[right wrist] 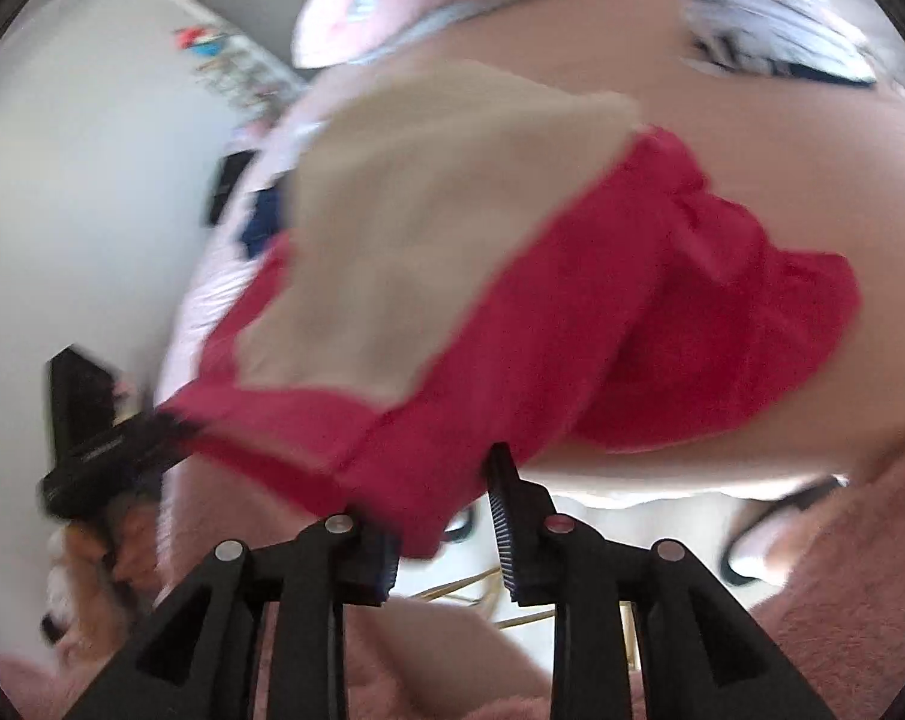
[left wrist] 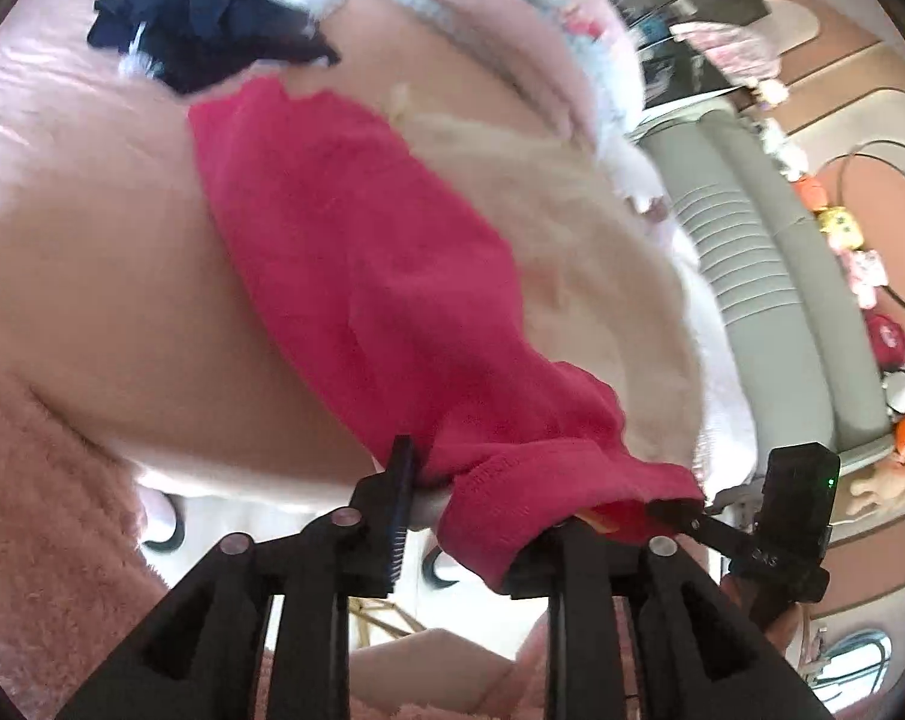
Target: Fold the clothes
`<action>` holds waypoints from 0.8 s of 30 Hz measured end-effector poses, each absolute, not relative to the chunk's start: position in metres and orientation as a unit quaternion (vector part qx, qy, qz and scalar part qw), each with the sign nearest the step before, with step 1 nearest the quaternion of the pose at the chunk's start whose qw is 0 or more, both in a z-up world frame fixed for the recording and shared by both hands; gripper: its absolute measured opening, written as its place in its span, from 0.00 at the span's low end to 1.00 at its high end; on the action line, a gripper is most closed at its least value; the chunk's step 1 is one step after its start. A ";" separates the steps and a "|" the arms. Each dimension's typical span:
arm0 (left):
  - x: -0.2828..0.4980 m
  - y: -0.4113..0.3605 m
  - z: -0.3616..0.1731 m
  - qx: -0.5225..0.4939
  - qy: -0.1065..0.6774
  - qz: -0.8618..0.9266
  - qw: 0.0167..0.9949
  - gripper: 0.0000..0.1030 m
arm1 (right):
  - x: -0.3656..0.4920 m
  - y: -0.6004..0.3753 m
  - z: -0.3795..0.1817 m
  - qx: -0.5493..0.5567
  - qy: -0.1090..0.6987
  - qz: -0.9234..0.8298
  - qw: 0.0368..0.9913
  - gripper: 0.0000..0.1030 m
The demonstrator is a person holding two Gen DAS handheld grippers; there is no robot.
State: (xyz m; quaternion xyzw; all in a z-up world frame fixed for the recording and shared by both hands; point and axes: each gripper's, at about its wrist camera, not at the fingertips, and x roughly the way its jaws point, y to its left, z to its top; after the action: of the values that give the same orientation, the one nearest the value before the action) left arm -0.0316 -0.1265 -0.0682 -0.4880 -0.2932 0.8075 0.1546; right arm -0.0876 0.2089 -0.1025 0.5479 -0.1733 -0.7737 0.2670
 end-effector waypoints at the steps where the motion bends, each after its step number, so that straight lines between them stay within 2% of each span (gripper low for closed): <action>1: -0.031 -0.129 -0.065 -0.479 -0.304 0.806 0.169 0.27 | -0.085 0.208 -0.096 0.540 -0.174 -0.775 0.278 0.30; 2: -0.032 -0.132 -0.062 -0.470 -0.316 0.803 0.185 0.31 | -0.082 0.207 -0.090 0.533 -0.176 -0.776 0.288 0.36; 4: -0.028 -0.134 -0.059 -0.453 -0.344 0.794 0.216 0.32 | -0.078 0.210 -0.083 0.525 -0.193 -0.773 0.298 0.41; 7: -0.037 -0.138 -0.061 -0.448 -0.366 0.783 0.229 0.33 | -0.075 0.216 -0.076 0.521 -0.240 -0.758 0.309 0.42; 12: -0.034 -0.132 -0.076 -0.450 -0.392 0.766 0.239 0.33 | -0.076 0.232 -0.089 0.537 -0.311 -0.758 0.197 0.42; 15: -0.032 -0.134 -0.073 -0.438 -0.404 0.754 0.276 0.34 | -0.076 0.241 -0.094 0.530 -0.289 -0.785 0.136 0.42; 17: -0.037 -0.133 -0.070 -0.439 -0.417 0.722 0.334 0.50 | -0.081 0.238 -0.097 0.532 -0.263 -0.799 0.096 0.42; 20: -0.035 -0.138 -0.064 -0.435 -0.406 0.729 0.338 0.51 | -0.102 0.225 -0.107 0.523 -0.228 -0.815 0.102 0.42; 22: -0.034 -0.144 -0.061 -0.429 -0.403 0.745 0.312 0.51 | -0.123 0.203 -0.114 0.534 -0.152 -0.826 0.099 0.42; 24: -0.040 -0.150 -0.066 -0.424 -0.414 0.758 0.272 0.51 | -0.137 0.185 -0.128 0.561 -0.122 -0.811 0.113 0.42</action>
State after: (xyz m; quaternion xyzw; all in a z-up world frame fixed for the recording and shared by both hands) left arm -0.0400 -0.1496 -0.0657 -0.4244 -0.4137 0.7580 0.2724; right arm -0.1369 0.1851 -0.1275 0.5614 -0.1217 -0.8108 0.1128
